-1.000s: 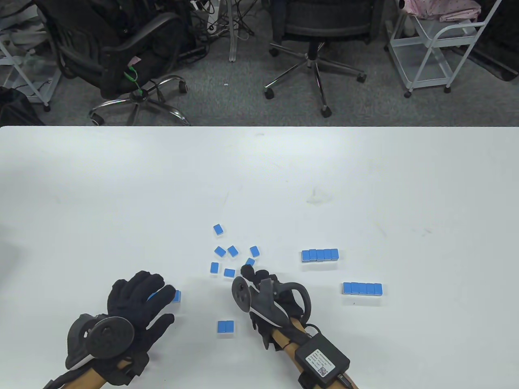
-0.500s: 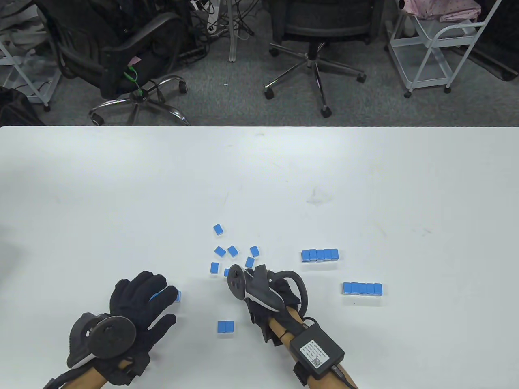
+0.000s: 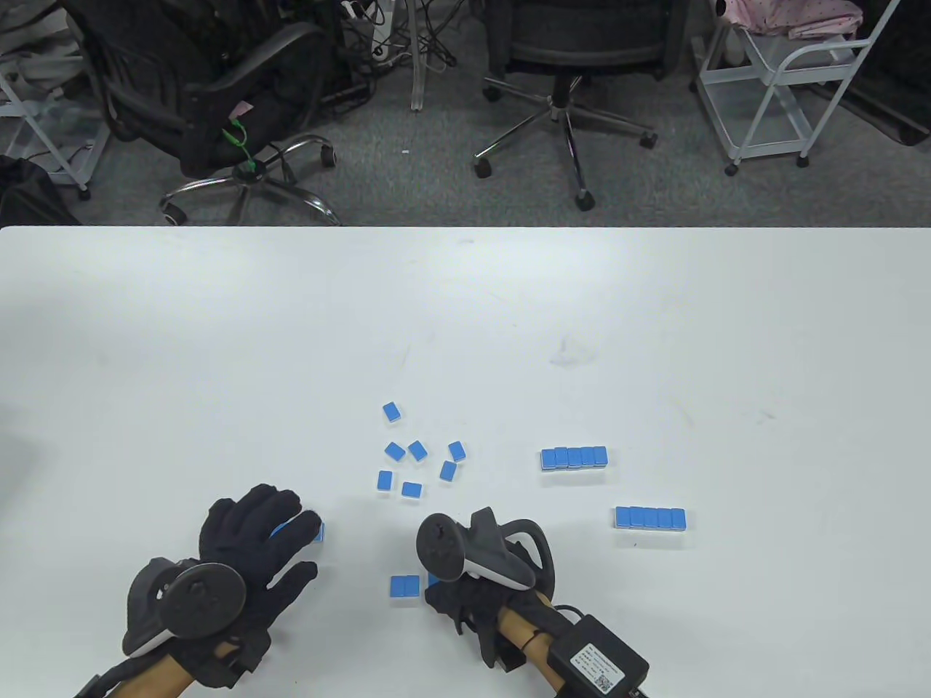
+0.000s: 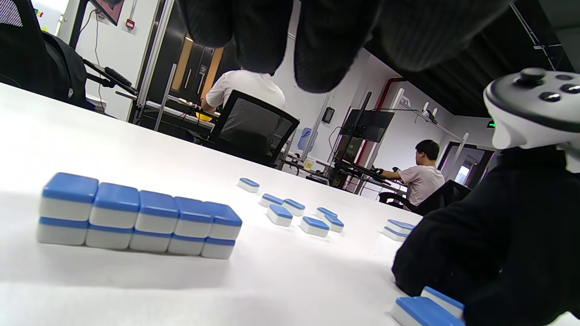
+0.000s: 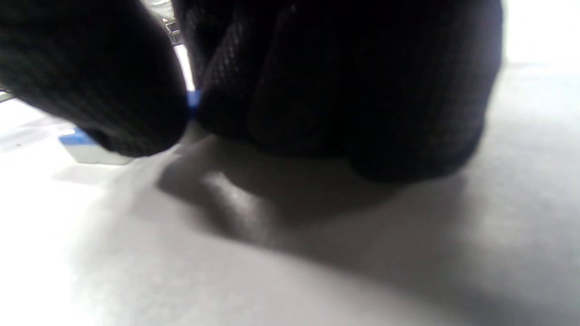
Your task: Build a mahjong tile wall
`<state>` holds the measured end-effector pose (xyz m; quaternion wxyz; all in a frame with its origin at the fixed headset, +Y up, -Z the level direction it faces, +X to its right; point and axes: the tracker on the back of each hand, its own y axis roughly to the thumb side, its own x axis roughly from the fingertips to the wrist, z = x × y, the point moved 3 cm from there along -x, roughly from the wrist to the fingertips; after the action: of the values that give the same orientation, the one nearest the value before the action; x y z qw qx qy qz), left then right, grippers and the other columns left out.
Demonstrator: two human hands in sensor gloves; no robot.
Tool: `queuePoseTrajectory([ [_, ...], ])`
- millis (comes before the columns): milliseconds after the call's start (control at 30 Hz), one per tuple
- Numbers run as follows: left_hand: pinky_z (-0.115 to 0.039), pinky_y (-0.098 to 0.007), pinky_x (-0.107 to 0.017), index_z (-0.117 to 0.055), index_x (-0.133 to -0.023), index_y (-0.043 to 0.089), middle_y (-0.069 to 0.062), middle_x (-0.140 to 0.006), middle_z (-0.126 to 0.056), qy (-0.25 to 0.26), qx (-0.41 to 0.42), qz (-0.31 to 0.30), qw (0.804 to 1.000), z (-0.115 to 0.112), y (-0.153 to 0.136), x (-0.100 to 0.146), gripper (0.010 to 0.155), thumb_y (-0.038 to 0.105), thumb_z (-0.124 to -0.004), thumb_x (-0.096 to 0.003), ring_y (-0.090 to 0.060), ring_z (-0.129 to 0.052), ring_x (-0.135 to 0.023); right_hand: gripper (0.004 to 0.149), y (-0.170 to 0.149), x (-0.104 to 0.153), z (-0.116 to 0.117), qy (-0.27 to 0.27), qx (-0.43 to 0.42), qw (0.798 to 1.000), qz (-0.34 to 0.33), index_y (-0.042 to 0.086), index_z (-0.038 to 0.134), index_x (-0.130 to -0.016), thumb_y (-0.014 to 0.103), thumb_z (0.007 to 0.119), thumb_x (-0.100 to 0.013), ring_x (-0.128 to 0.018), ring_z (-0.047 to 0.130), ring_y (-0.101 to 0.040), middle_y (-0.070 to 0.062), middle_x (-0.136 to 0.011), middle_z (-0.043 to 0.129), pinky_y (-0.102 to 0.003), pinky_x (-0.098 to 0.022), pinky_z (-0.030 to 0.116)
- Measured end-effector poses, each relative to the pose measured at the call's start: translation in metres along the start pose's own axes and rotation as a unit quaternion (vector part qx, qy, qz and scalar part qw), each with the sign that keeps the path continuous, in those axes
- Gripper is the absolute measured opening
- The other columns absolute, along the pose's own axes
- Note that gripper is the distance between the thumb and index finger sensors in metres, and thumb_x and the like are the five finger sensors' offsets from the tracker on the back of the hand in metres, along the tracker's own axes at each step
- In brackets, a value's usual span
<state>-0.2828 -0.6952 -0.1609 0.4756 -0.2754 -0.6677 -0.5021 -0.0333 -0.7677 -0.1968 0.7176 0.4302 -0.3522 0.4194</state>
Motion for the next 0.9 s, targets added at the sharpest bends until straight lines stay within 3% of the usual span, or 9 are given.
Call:
queuePoseTrajectory([
  [900, -0.030, -0.070, -0.077, -0.065, -0.105, 0.034, -0.001, -0.118, -0.050, -0.007, 0.005, 0.001, 1.000, -0.0010, -0.0014, -0.0013, 0.062, 0.058, -0.066, -0.0483, -0.034, -0.040, -0.112, 0.061, 0.0063, 0.0041, 0.0033, -0.010, -0.002, 1.000, -0.023, 0.019, 0.079, -0.081, 0.044, 0.095, -0.029, -0.035, 0.101, -0.021, -0.001, -0.059, 0.097, -0.042, -0.024, 0.092],
])
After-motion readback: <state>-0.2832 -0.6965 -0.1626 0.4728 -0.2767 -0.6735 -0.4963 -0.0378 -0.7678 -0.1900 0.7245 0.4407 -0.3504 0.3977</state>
